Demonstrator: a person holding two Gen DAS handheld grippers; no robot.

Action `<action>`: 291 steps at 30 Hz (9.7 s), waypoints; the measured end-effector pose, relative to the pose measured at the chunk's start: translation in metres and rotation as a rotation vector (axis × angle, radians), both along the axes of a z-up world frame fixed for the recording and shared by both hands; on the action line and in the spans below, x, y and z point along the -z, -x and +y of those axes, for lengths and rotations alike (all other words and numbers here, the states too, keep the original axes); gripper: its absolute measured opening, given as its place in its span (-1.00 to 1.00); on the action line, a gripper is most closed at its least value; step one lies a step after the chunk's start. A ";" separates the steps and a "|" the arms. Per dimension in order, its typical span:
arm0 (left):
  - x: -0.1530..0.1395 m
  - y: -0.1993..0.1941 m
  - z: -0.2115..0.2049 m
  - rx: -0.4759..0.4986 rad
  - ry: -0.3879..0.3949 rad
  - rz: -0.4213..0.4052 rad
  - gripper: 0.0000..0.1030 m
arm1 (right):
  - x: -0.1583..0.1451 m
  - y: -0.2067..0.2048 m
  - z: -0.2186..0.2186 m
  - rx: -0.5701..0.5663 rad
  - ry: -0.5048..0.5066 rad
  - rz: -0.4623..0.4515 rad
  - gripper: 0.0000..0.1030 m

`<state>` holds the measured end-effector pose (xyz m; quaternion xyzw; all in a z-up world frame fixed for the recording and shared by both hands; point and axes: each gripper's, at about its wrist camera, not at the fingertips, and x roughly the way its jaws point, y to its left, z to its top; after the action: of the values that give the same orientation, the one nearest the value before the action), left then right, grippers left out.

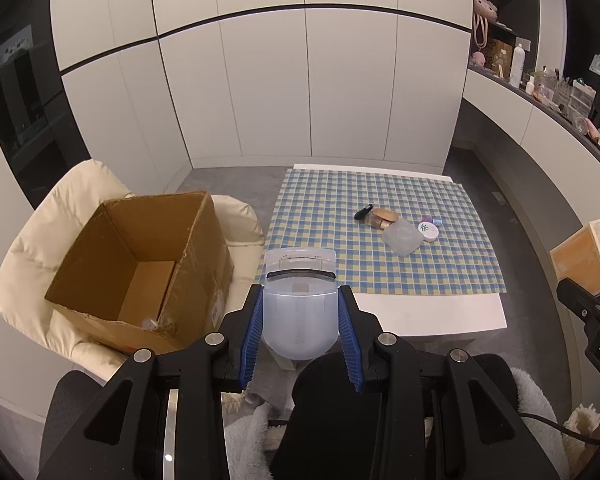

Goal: Organize objects

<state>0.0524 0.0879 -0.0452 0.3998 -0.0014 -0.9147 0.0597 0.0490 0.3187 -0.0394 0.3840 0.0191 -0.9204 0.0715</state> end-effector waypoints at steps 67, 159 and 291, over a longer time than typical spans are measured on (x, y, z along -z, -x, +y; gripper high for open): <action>0.031 -0.073 -0.226 -0.608 -0.032 -0.043 -0.30 | 0.026 0.033 -0.296 -0.681 0.024 -0.052 -0.10; 0.085 0.040 -0.331 -0.774 -0.131 -0.071 0.89 | 0.089 0.154 -0.427 -0.676 0.015 -0.163 0.77; 0.095 0.080 0.005 -0.081 -0.004 -0.238 0.89 | 0.100 0.083 -0.020 -0.008 0.095 -0.278 0.80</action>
<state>-0.0273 0.0928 -0.1401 0.5055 0.0096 -0.8575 0.0953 -0.0339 0.2983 -0.1396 0.5037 -0.0331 -0.8579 0.0954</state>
